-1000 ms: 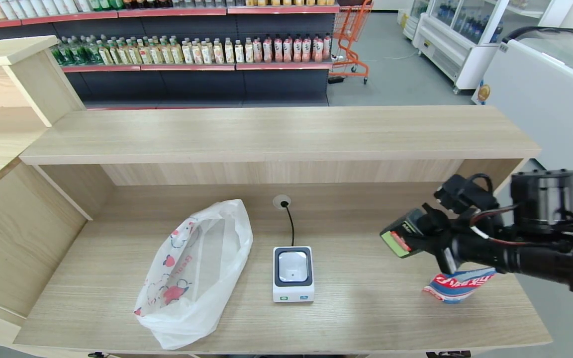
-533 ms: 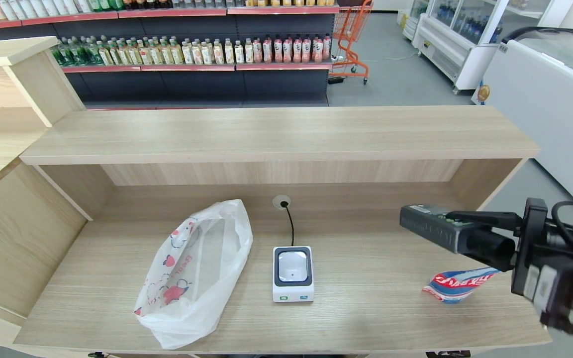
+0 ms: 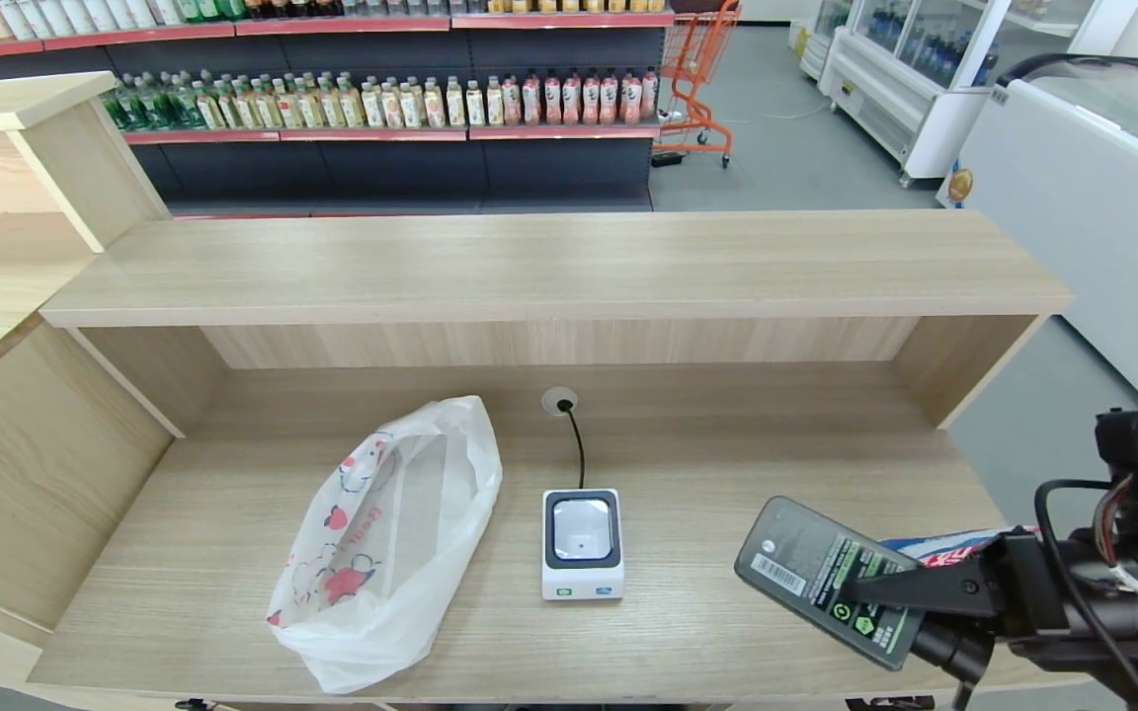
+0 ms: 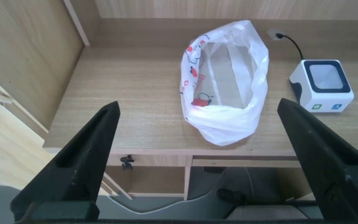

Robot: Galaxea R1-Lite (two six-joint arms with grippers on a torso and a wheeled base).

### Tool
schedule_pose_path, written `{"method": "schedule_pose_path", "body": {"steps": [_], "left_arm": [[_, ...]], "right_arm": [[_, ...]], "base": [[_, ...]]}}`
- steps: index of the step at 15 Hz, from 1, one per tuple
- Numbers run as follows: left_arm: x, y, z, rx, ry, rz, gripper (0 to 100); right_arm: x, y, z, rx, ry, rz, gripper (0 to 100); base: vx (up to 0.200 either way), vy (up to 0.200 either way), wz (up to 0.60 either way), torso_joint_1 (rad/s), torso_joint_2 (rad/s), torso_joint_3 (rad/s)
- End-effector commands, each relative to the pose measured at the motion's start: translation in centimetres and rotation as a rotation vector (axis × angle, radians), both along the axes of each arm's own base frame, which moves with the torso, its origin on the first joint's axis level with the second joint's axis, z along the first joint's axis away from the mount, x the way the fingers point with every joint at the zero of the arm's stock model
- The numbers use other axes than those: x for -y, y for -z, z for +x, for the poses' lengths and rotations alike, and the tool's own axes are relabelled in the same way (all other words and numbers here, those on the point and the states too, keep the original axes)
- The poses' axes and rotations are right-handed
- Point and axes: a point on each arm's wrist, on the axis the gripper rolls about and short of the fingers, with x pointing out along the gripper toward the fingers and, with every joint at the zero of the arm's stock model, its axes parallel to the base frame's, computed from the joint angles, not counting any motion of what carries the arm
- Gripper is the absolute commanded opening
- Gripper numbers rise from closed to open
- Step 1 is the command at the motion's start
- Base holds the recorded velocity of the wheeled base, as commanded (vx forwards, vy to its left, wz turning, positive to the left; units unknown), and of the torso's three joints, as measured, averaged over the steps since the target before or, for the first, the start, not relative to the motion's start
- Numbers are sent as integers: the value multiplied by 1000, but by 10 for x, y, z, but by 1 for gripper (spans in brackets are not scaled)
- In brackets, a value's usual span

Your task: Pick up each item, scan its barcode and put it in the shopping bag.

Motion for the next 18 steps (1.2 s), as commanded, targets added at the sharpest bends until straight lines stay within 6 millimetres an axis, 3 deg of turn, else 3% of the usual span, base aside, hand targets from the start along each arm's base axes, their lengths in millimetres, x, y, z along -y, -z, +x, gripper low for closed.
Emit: {"method": "schedule_pose_path", "body": {"steps": [1, 5, 7, 15, 18], "left_arm": [[0, 0, 0, -1, 1, 0, 100], [0, 0, 0, -1, 1, 0, 100], [0, 0, 0, -1, 1, 0, 100], [0, 0, 0, -1, 1, 0, 100], [0, 0, 0, -1, 1, 0, 100]], "right_arm": [[-23, -8, 6, 100, -128, -1, 0], [-59, -34, 6, 256, -296, 46, 0], [-69, -34, -1, 264, -348, 56, 0], [-61, -27, -14, 244, -338, 46, 0], [-47, -20, -20, 221, -289, 32, 0]], "base": [[0, 0, 0, 0, 0, 0], [0, 0, 0, 0, 0, 0], [0, 0, 0, 0, 0, 0], [0, 0, 0, 0, 0, 0], [0, 0, 0, 0, 0, 0]]}}
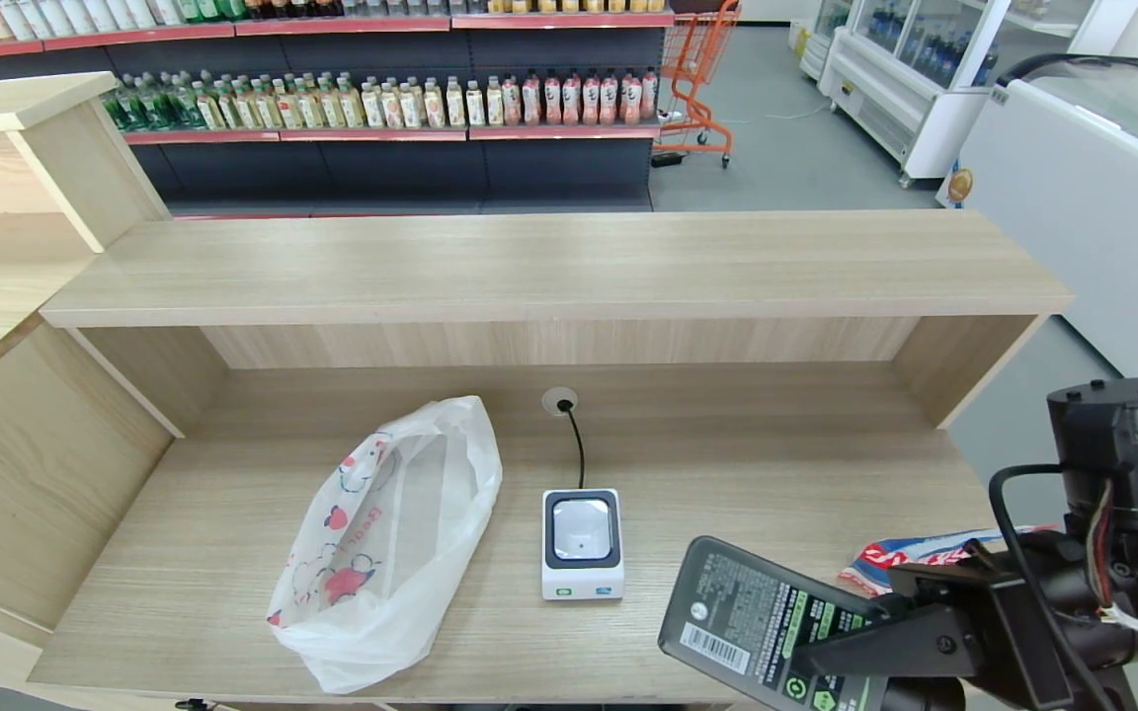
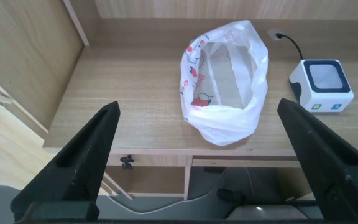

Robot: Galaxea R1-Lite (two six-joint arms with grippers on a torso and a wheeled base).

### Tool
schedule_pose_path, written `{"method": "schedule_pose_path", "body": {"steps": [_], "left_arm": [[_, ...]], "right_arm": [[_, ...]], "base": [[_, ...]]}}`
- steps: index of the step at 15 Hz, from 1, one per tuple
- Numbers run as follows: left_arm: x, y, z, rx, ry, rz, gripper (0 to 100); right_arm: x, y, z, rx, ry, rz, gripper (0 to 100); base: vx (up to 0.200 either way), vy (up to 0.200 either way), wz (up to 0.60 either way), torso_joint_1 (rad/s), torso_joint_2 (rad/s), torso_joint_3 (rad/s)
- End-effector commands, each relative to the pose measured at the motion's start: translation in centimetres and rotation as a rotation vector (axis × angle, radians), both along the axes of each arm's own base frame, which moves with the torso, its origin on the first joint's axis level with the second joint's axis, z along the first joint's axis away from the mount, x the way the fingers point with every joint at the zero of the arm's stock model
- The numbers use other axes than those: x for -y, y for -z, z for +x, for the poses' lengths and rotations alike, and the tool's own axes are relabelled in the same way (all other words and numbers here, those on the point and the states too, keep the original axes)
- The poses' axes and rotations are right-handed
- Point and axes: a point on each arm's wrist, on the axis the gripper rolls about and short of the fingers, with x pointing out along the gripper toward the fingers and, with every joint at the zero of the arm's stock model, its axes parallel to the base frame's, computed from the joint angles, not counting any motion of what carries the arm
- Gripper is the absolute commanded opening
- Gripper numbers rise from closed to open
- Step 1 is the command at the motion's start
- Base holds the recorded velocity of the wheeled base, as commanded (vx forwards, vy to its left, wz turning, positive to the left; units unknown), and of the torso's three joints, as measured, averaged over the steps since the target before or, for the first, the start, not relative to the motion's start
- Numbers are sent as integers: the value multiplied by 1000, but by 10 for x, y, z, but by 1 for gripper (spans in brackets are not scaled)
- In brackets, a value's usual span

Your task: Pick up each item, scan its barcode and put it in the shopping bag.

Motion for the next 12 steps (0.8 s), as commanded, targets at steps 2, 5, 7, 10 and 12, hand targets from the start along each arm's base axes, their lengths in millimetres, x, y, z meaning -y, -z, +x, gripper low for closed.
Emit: {"method": "schedule_pose_path", "body": {"steps": [2, 5, 7, 10, 12], "left_arm": [[0, 0, 0, -1, 0, 0, 100], [0, 0, 0, -1, 0, 0, 100], [0, 0, 0, -1, 0, 0, 100], [0, 0, 0, -1, 0, 0, 100], [0, 0, 0, -1, 0, 0, 100]], "right_arm": [[4, 1, -2, 75, -4, -2, 0], [4, 2, -2, 71, -4, -4, 0], [4, 3, -1, 68, -6, -4, 0], [4, 4, -1, 64, -6, -6, 0], [3, 4, -1, 59, -9, -8, 0]], "base": [[0, 0, 0, 0, 0, 0], [0, 0, 0, 0, 0, 0], [0, 0, 0, 0, 0, 0], [0, 0, 0, 0, 0, 0], [0, 0, 0, 0, 0, 0]]}}
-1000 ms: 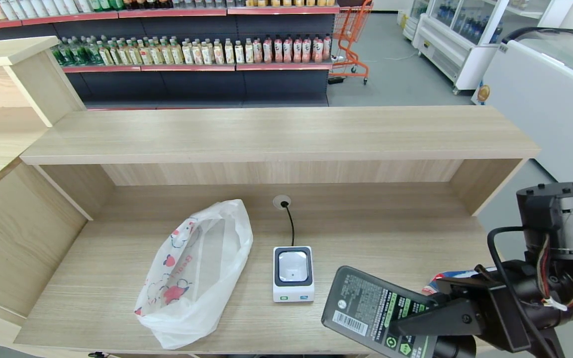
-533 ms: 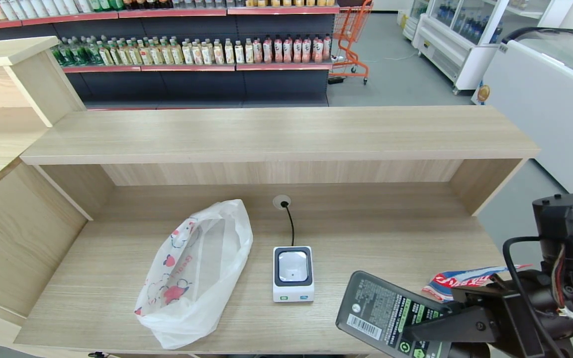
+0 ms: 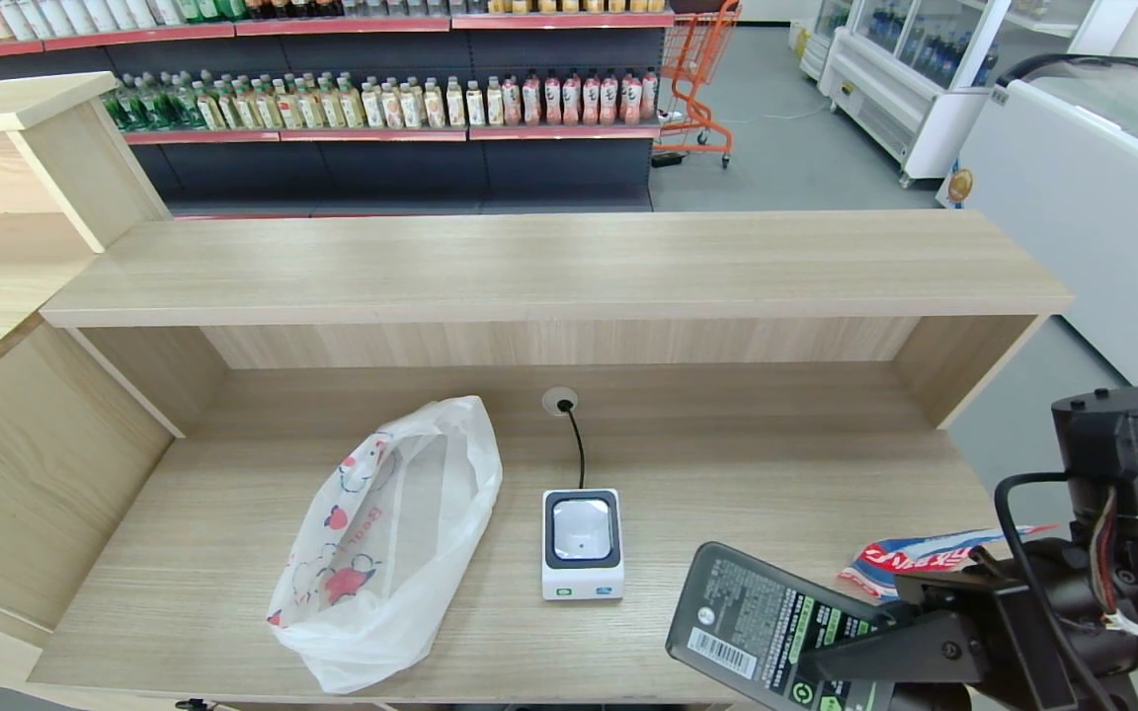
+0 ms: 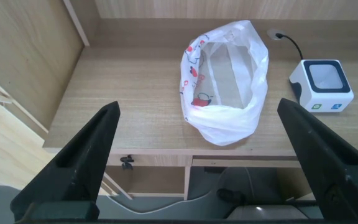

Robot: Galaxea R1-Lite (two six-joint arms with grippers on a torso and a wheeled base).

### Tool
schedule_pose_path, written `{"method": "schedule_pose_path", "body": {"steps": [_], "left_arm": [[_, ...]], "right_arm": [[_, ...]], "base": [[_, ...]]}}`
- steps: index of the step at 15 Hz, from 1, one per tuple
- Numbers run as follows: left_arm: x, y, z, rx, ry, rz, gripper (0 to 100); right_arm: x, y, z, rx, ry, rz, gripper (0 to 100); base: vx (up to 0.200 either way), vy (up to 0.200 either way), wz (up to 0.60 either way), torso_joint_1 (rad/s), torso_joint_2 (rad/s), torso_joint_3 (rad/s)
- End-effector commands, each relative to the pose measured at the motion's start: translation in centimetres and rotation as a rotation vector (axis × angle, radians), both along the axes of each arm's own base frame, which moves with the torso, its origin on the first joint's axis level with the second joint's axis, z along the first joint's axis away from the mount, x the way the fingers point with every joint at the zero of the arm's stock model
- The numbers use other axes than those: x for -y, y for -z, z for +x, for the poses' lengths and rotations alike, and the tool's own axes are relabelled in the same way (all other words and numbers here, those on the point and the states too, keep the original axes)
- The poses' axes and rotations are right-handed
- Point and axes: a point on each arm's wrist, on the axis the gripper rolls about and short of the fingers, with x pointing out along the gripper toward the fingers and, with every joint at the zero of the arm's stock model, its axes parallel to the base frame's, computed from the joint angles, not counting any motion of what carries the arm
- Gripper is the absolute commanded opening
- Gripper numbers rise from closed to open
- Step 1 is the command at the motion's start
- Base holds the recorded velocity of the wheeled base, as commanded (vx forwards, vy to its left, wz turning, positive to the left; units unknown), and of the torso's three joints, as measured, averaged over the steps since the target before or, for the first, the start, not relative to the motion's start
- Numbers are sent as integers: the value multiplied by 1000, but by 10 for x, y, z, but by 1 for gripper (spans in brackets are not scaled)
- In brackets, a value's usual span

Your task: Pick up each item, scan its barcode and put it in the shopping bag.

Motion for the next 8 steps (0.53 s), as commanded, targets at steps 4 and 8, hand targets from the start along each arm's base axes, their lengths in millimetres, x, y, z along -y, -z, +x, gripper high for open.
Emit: {"method": "schedule_pose_path", "body": {"steps": [4, 8], "left_arm": [[0, 0, 0, -1, 0, 0, 100], [0, 0, 0, -1, 0, 0, 100]], "right_arm": [[-1, 3, 0, 63, -24, -6, 0], [-1, 5, 1, 58, -24, -8, 0]], "base": [[0, 0, 0, 0, 0, 0], [0, 0, 0, 0, 0, 0]]}}
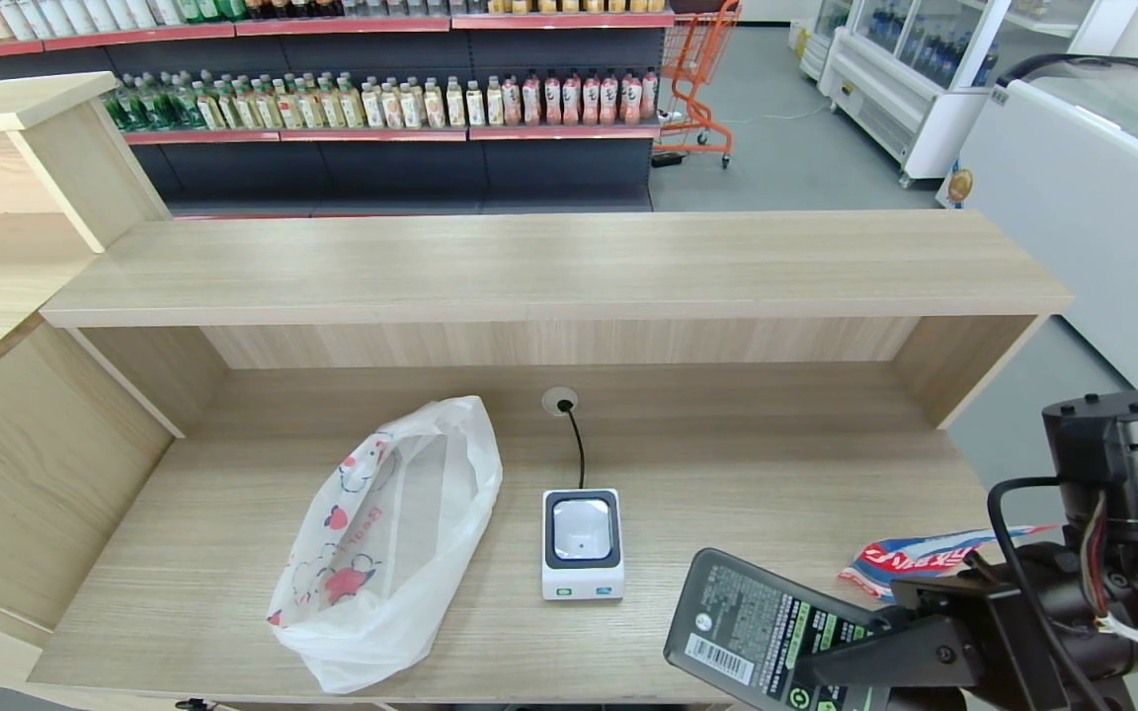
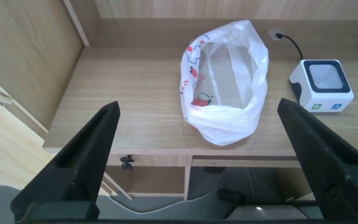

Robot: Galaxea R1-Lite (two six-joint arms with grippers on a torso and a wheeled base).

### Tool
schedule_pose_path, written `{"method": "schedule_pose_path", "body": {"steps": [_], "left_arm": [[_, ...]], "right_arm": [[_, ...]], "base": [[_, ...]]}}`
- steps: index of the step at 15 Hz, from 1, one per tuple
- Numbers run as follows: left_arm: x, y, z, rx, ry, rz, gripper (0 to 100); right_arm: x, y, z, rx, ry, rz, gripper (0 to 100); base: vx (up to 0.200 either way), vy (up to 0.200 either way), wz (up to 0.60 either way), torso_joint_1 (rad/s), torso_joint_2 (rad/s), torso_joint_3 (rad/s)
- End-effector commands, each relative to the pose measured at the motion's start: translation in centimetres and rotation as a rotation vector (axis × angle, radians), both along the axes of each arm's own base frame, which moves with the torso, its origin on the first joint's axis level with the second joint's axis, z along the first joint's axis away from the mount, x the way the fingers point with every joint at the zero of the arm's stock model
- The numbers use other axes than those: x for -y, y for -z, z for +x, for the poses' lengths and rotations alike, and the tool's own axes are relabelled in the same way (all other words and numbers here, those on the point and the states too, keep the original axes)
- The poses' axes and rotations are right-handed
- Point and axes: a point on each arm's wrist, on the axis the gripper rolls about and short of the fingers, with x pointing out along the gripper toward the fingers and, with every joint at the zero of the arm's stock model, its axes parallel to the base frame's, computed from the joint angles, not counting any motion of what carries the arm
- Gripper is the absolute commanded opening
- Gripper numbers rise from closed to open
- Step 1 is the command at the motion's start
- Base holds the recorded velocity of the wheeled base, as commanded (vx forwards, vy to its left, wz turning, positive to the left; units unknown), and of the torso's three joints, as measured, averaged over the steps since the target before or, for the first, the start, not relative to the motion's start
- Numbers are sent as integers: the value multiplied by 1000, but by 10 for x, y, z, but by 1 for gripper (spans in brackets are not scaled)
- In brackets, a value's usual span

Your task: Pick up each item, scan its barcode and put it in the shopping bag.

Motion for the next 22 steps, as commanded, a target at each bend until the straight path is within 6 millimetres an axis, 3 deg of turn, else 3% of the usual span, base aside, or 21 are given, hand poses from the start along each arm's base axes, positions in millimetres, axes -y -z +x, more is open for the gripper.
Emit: {"method": "schedule_pose_path", "body": {"steps": [1, 10, 12, 14, 16, 17, 18, 20, 22], "left_arm": [[0, 0, 0, 1, 0, 0, 100], [0, 0, 0, -1, 0, 0, 100], [0, 0, 0, -1, 0, 0, 100], [0, 0, 0, -1, 0, 0, 100], [0, 0, 0, -1, 0, 0, 100], [0, 0, 0, -1, -2, 0, 100], [0, 0, 0, -1, 0, 0, 100], [0, 0, 0, -1, 0, 0, 100], [0, 0, 0, -1, 0, 0, 100]], "right_arm": [[0, 1, 1, 72, -21, -3, 0], [0, 3, -1, 64, -23, -4, 0], [5, -4, 2, 66, 18, 2, 0], [28, -13, 7, -269, 259, 37, 0], [62, -34, -4, -472, 561, 151, 0], [76, -28, -8, -627, 664, 194, 0], [76, -27, -11, -788, 680, 235, 0], [78, -47, -11, -1077, 733, 368, 0], [79, -63, -6, -1618, 833, 609, 0]], "base": [[0, 0, 0, 0, 0, 0], [0, 0, 0, 0, 0, 0], [0, 0, 0, 0, 0, 0], [0, 0, 0, 0, 0, 0], [0, 0, 0, 0, 0, 0], [0, 0, 0, 0, 0, 0], [0, 0, 0, 0, 0, 0], [0, 0, 0, 0, 0, 0], [0, 0, 0, 0, 0, 0]]}}
